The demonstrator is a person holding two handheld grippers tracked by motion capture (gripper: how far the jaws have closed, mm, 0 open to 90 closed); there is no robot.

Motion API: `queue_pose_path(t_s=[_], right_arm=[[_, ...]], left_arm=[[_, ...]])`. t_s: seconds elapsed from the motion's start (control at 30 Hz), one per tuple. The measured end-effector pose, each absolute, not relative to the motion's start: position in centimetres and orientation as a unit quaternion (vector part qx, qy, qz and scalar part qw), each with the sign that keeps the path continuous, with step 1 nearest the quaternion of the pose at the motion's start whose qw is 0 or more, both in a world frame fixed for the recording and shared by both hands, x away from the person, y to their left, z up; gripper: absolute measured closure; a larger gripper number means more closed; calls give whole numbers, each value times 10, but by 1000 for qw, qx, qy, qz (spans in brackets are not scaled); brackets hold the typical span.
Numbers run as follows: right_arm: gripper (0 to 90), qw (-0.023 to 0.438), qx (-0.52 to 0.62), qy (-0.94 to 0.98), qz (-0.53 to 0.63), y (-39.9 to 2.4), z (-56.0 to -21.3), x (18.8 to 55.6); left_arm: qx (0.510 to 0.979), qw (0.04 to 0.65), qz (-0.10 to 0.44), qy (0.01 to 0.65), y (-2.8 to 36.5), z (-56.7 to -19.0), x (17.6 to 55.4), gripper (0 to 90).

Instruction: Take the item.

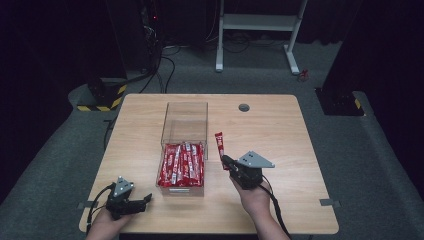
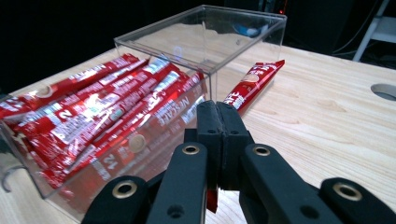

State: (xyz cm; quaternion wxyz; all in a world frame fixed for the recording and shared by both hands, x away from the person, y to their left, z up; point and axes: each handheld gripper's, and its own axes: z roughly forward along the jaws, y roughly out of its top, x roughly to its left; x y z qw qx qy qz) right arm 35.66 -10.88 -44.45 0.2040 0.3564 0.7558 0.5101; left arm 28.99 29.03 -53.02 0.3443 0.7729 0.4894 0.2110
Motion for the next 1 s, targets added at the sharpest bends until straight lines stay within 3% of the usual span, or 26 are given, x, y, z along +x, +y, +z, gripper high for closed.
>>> queue_pose_path(t_s=[1.0], right_arm=[[897,187,403,772,454,-113,-491,383]], left_arm=[[773,344,211,490,290,-530,290,145]])
